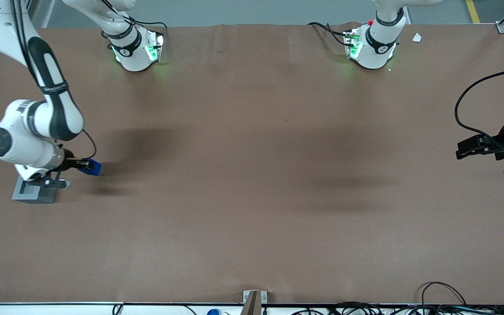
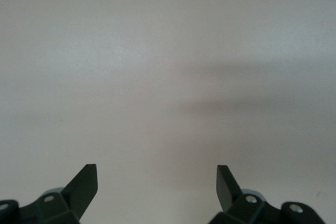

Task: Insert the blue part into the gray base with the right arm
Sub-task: 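Lift the blue block and carry it over the gray base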

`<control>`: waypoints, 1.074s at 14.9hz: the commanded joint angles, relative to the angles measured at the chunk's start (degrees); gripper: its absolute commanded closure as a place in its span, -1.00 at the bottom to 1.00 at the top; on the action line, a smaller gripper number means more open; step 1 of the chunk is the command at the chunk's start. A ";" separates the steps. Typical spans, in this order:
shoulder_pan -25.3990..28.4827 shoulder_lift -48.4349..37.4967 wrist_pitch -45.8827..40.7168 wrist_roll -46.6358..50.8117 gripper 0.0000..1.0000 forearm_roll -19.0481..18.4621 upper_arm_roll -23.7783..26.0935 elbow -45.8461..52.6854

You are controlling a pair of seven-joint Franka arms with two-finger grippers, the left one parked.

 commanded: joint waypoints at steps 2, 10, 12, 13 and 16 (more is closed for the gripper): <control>-3.23 0.00 -5.20 -2.41 0.99 0.00 0.52 8.85; -11.23 12.31 -17.16 -12.78 0.99 -0.43 0.60 30.93; -12.11 14.40 -17.24 -14.54 0.99 -0.52 0.52 33.63; -12.64 15.46 -17.16 -14.72 0.99 -0.52 0.52 34.52; -12.99 17.14 -17.24 -17.09 0.99 -0.70 0.52 36.64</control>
